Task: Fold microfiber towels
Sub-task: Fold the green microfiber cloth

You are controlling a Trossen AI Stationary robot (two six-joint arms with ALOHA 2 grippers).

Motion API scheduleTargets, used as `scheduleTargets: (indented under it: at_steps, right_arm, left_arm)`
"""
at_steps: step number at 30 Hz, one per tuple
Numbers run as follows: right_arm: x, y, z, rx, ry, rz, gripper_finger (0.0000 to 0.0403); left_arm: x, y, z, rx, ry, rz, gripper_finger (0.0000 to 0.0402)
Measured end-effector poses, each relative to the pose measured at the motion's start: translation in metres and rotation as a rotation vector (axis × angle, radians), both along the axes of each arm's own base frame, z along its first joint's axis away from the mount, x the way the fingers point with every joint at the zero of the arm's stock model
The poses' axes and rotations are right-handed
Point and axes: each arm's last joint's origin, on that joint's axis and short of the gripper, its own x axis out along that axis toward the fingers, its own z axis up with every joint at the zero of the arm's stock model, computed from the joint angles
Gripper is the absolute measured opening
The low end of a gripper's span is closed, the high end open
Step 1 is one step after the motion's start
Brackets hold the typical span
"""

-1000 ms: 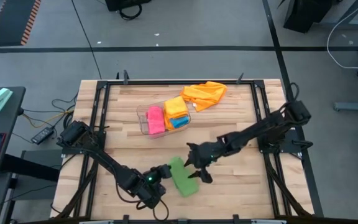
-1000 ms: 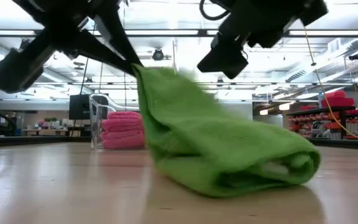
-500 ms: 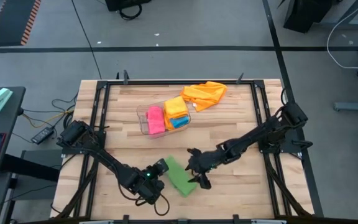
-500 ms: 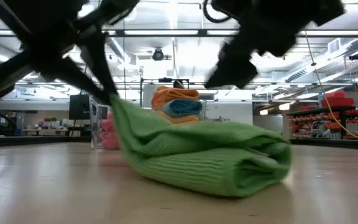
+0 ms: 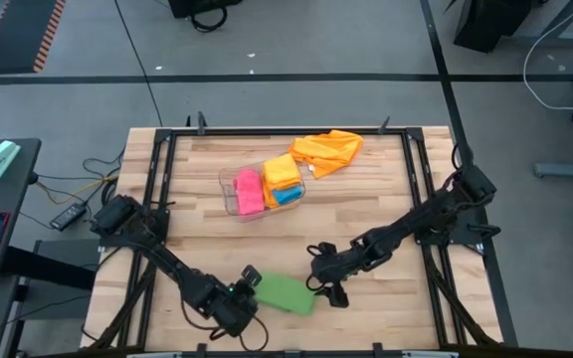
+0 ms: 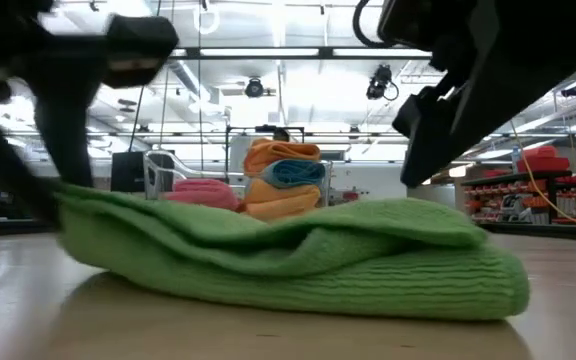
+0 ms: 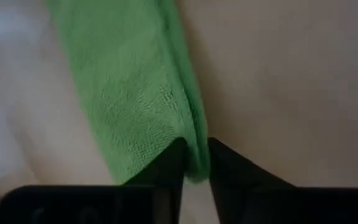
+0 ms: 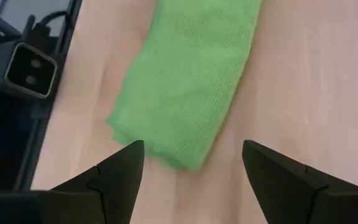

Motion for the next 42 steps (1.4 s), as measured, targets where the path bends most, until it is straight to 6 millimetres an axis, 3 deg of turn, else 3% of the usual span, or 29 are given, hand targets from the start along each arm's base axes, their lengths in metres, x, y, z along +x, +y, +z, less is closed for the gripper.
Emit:
scheduleTargets:
  at_steps: [7, 11, 19, 27, 32, 35, 42]
  right_arm:
    - [-0.005, 0.014, 0.002, 0.001, -0.024, 0.020, 0.0280]
    - [-0.008, 0.029, 0.005, -0.019, -0.117, 0.036, 0.0280]
    - [-0.011, 0.074, -0.018, -0.250, -0.383, 0.099, 0.0280]
    - [-0.013, 0.106, -0.045, -0.540, -0.434, 0.124, 0.0280]
    - [-0.007, 0.105, -0.064, -0.606, -0.395, 0.133, 0.0280]
    - [-0.008, 0.094, -0.069, -0.675, -0.310, 0.116, 0.0280]
    - [-0.023, 0.054, -0.051, -0.892, -0.054, 0.062, 0.0280]
  left_arm:
    - [-0.001, -0.018, 0.021, -0.065, -0.011, -0.011, 0.0177]
    - [0.008, -0.021, 0.037, -0.108, -0.045, 0.003, 0.0209]
    - [0.030, 0.015, 0.026, -0.128, -0.031, 0.192, 0.0188]
    - [0.032, 0.022, 0.025, -0.129, -0.014, 0.238, 0.0155]
    - [0.031, 0.027, 0.024, -0.097, 0.009, 0.251, 0.0135]
    - [0.030, 0.027, 0.024, -0.091, 0.012, 0.251, 0.0126]
    - [0.032, 0.024, 0.025, -0.112, -0.013, 0.240, 0.0113]
